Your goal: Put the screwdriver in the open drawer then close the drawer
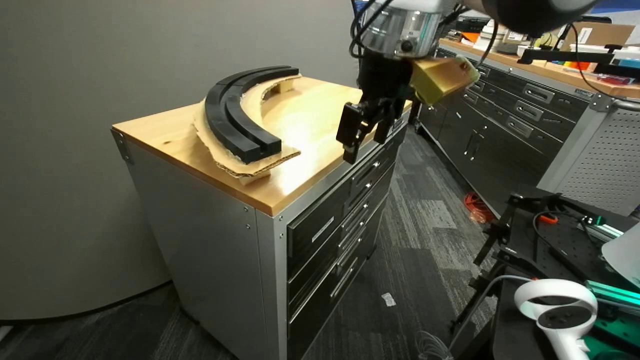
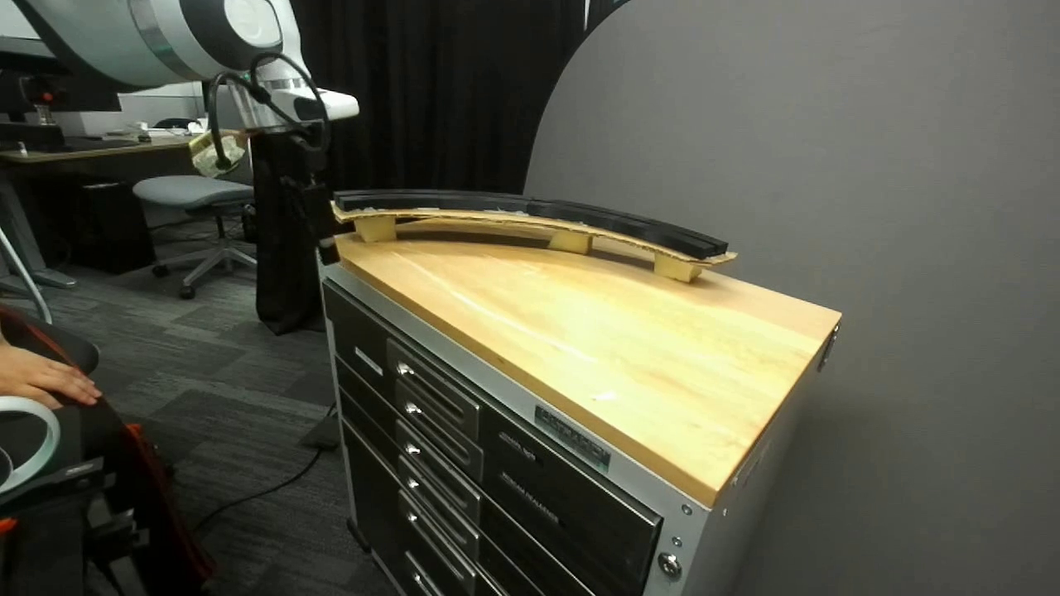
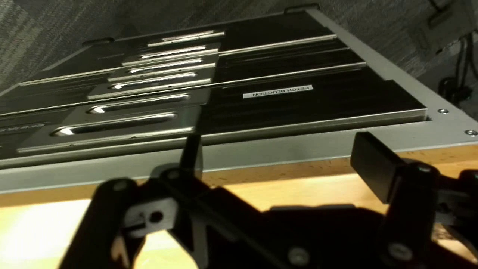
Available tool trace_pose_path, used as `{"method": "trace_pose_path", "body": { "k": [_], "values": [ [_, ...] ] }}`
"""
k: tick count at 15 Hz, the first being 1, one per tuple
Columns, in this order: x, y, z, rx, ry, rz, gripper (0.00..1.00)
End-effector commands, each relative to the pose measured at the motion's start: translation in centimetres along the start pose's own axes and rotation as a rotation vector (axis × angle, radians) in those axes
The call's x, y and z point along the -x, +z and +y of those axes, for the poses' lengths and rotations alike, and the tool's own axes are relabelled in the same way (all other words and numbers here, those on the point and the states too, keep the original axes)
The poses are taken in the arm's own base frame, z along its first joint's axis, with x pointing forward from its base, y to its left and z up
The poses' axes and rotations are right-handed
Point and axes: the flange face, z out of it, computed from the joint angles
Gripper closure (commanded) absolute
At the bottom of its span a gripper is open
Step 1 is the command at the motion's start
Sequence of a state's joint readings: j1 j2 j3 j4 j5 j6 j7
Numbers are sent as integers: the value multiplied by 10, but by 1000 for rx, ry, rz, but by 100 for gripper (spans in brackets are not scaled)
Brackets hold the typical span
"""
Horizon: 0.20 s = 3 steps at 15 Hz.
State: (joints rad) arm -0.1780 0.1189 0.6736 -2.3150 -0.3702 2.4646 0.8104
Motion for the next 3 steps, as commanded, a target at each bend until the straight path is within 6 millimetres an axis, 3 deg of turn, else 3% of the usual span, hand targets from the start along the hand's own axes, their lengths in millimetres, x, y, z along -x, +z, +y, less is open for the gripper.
{"method": "trace_pose_path", "body": {
  "k": [1,3],
  "values": [
    [-8,-14,5,16,-10,-28,0],
    [-23,-41,18,40,-15,-34,0]
  ]
}}
